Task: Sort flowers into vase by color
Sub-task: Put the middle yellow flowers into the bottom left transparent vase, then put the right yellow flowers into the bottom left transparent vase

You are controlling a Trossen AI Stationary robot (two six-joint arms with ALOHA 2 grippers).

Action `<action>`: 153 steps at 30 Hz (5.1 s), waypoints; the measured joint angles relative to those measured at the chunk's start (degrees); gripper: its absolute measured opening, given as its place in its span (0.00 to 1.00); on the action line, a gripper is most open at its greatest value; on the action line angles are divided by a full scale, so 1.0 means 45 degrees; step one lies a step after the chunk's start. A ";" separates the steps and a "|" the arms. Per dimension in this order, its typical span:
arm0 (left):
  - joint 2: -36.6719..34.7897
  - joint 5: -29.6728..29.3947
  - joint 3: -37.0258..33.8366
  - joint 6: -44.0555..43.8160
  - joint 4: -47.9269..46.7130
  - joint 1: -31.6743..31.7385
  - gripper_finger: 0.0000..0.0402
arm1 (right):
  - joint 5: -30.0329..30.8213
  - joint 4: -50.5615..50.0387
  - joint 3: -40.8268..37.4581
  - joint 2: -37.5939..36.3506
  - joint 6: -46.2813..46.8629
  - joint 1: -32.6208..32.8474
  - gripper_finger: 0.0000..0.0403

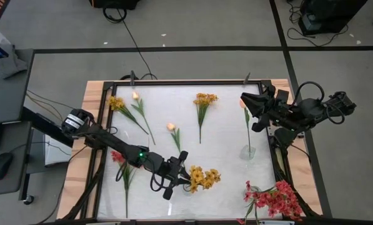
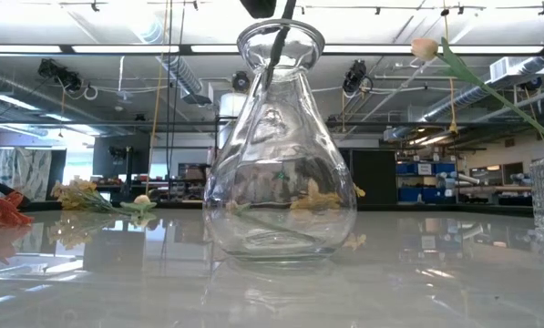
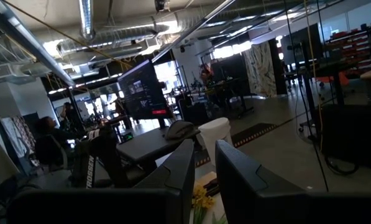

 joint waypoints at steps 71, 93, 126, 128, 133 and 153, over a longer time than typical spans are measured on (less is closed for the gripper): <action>-0.0937 -0.0001 -0.0010 -0.0980 -0.4732 0.0748 0.27 | 0.0002 0.0002 0.0000 -0.0003 0.0002 -0.0003 0.19; -0.4193 -0.0447 -0.0010 -0.1311 -0.7329 0.4832 0.27 | -0.0002 0.0000 -0.0003 -0.0001 0.0002 -0.0005 0.19; 0.0945 0.1155 0.9609 -0.9884 -1.6416 1.0097 0.27 | 0.0000 -0.0002 -0.0002 -0.0001 0.0000 -0.0005 0.19; 0.1661 0.1572 1.0026 -1.0124 -1.6446 1.0154 0.27 | -0.0003 0.0000 -0.0003 -0.0003 0.0000 -0.0003 0.19; 0.3076 0.2097 1.0777 -1.0747 -1.6931 1.0150 0.27 | 0.0002 0.0000 0.0000 -0.0003 0.0000 -0.0005 0.19; 0.5489 0.2152 1.1375 -1.1518 -1.8145 0.9424 0.27 | 0.0007 0.0005 0.0000 -0.0003 0.0000 -0.0005 0.19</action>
